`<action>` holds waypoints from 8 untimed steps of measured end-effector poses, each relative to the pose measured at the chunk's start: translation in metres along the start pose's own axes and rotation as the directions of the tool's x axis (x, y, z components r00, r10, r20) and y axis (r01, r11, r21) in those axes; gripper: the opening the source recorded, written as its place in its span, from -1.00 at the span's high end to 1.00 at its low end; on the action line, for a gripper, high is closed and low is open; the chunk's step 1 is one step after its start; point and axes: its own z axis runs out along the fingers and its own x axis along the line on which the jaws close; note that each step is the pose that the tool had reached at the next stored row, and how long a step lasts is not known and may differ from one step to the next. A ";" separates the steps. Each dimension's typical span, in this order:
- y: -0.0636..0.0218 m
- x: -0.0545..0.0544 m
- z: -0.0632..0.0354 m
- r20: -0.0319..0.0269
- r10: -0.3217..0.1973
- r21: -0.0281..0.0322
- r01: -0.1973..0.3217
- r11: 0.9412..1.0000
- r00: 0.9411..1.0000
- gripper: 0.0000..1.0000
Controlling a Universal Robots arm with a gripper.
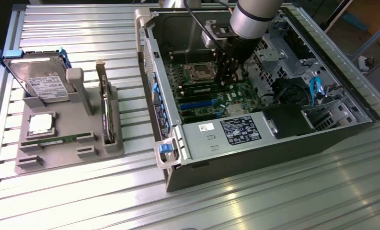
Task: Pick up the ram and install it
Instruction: 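Insert the ram into the slot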
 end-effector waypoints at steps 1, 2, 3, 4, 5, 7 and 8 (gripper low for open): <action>0.0000 0.000 0.0000 0.000 0.000 0.000 0.000 1.000 1.000 0.36; 0.0000 0.000 0.0000 0.000 0.000 0.000 0.000 1.000 1.000 0.36; 0.0000 0.000 0.0000 0.000 0.000 0.000 0.000 1.000 1.000 0.36; 0.0000 0.000 0.0000 0.000 0.000 0.000 0.000 1.000 1.000 0.36; 0.0000 0.000 0.0000 0.000 0.000 0.000 0.000 1.000 1.000 0.36; 0.0000 0.000 -0.0015 0.000 0.000 0.000 0.000 1.000 1.000 0.36; 0.0001 0.000 -0.0040 0.000 0.000 0.000 0.000 1.000 1.000 0.36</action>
